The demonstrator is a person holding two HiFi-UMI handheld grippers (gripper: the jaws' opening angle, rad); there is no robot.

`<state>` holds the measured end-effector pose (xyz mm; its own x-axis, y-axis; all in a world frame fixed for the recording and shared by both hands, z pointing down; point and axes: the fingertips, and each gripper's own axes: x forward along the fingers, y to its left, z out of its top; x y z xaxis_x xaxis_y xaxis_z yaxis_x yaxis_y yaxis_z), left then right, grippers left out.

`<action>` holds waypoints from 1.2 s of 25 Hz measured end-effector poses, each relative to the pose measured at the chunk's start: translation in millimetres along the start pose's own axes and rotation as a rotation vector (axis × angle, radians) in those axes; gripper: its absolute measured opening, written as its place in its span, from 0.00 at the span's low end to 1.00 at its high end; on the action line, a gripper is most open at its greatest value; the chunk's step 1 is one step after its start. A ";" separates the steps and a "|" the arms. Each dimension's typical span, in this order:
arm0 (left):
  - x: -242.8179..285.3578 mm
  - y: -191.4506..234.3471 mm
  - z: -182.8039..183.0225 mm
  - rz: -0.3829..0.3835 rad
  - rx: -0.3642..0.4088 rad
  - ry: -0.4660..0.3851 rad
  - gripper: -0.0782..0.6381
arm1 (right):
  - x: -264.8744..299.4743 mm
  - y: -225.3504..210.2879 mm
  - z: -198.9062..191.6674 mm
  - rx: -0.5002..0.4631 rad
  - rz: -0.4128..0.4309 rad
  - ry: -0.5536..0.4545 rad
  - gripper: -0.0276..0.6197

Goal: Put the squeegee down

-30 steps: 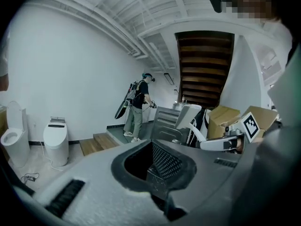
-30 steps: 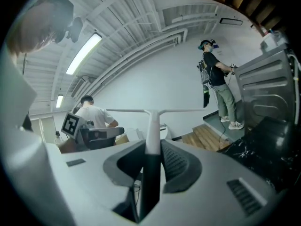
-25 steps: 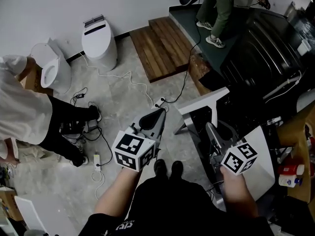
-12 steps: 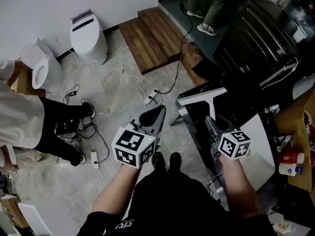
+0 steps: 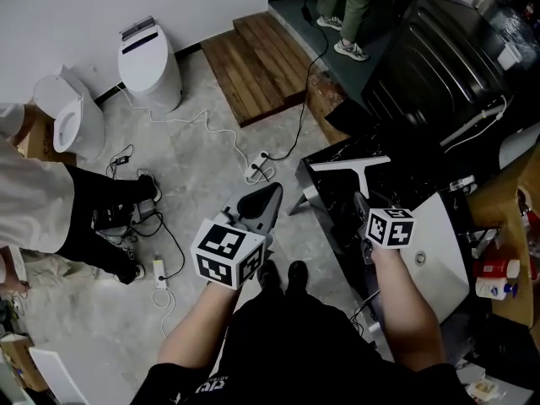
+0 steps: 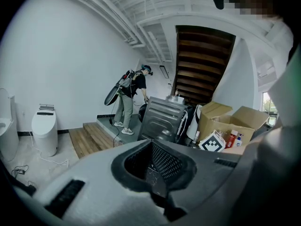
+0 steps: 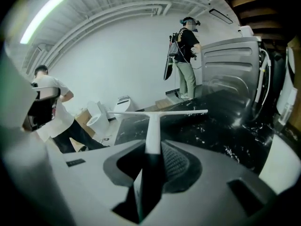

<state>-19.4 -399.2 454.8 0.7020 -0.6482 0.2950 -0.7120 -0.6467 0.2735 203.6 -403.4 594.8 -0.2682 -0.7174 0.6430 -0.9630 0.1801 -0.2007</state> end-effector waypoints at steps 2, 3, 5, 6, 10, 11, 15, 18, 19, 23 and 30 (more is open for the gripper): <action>-1.0 -2.2 0.5 0.003 0.001 -0.001 0.12 | 2.3 -5.4 -2.8 -0.001 -0.020 0.011 0.19; -1.5 -3.1 1.3 0.004 0.002 -0.002 0.12 | 2.9 -7.6 -3.6 -0.002 -0.028 0.015 0.19; -3.1 -4.6 3.3 0.008 0.004 -0.003 0.12 | 3.6 -10.9 -4.2 0.001 -0.039 0.022 0.19; -4.3 -5.4 5.3 0.010 0.005 -0.006 0.12 | 3.2 -11.9 -4.1 0.008 -0.040 0.023 0.19; -9.6 -6.2 19.6 0.024 0.023 -0.034 0.12 | -5.9 -12.8 4.3 0.034 -0.017 -0.002 0.23; -10.6 -5.8 23.7 0.028 0.029 -0.040 0.12 | -8.7 -12.5 8.7 0.037 -0.010 -0.015 0.23; -15.1 -4.9 37.4 0.044 0.044 -0.063 0.12 | -19.2 -5.7 30.3 0.036 0.018 -0.073 0.23; -18.6 -4.3 46.0 0.051 0.058 -0.075 0.12 | -25.3 10.3 49.7 0.019 0.058 -0.114 0.22; -19.7 -4.0 49.5 0.053 0.064 -0.079 0.12 | -27.4 17.3 56.3 0.011 0.075 -0.128 0.21; -24.3 -1.2 65.5 0.064 0.084 -0.106 0.12 | -37.3 46.8 82.1 -0.032 0.147 -0.177 0.17; -30.2 10.7 92.6 0.081 0.127 -0.137 0.12 | -57.3 84.7 122.0 -0.091 0.237 -0.253 0.11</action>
<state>-46.9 -423.8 364.0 0.6443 -0.7429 0.1817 -0.7646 -0.6305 0.1334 140.9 -429.2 450.8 -0.4801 -0.7904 0.3806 -0.8763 0.4127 -0.2485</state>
